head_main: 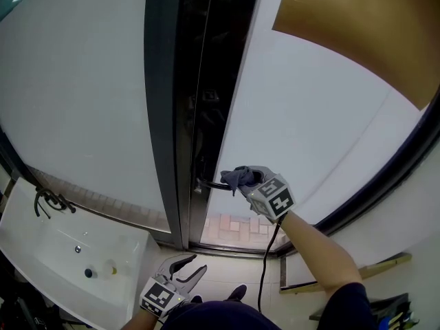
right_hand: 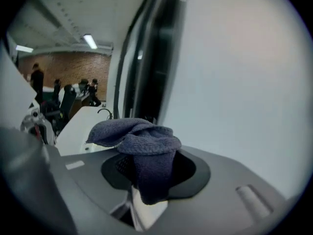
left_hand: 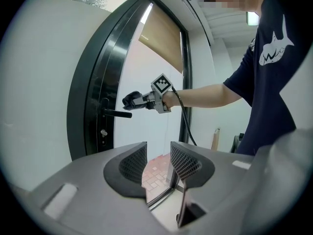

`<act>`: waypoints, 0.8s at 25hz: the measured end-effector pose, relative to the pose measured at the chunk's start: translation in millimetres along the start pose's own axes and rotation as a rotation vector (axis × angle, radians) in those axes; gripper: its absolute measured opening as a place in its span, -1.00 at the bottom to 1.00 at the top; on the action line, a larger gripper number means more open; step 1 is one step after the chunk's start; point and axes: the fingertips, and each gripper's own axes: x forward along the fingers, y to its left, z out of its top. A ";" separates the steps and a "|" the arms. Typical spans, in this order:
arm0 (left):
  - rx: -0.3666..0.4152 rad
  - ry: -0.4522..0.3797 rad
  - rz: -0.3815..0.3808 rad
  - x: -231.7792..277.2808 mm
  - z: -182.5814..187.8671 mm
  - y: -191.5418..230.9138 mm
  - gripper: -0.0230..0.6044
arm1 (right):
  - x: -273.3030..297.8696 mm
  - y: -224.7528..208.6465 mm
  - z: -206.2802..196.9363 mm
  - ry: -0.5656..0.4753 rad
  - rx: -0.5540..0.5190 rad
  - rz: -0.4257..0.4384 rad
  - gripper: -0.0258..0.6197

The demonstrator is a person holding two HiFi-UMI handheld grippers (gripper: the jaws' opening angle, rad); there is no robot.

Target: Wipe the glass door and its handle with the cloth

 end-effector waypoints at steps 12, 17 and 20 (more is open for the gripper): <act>-0.016 -0.021 0.040 -9.1 2.3 -0.4 -0.46 | 85.6 114.5 38.4 0.052 -1.072 -0.125 -0.47; -0.024 -0.015 0.058 -13.1 -2.6 3.6 -0.46 | 92.1 117.3 18.5 0.089 -1.243 -0.149 -0.47; -0.020 -0.013 0.064 -13.7 -2.4 6.1 -0.46 | 90.9 119.6 9.0 0.096 -1.333 -0.158 -0.47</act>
